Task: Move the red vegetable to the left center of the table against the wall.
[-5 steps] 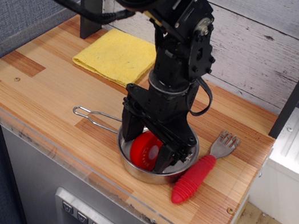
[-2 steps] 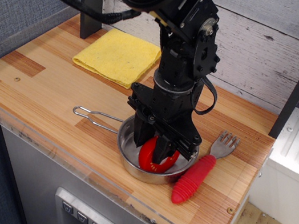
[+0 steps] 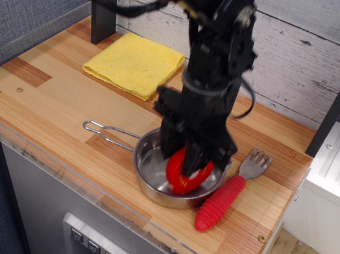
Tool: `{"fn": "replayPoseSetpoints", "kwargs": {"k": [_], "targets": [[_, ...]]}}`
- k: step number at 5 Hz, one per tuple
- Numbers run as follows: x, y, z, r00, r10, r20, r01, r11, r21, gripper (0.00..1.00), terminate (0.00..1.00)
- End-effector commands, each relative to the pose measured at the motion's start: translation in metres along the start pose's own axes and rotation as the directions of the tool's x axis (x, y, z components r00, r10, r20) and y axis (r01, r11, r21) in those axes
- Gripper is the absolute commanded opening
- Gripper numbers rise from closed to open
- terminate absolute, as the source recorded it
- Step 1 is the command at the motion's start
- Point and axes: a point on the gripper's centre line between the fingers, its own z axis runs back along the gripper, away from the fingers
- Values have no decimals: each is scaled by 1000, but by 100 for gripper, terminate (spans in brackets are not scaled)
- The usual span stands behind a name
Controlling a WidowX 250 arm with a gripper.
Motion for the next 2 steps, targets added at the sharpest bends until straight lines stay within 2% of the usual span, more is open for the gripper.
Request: {"fn": "replayPoseSetpoints", "kwargs": {"k": [1, 2], "targets": [[13, 65, 76, 991, 38, 130, -49, 995, 85, 0, 0], [-4, 110, 76, 991, 88, 99, -97, 991, 90, 0, 0]]}}
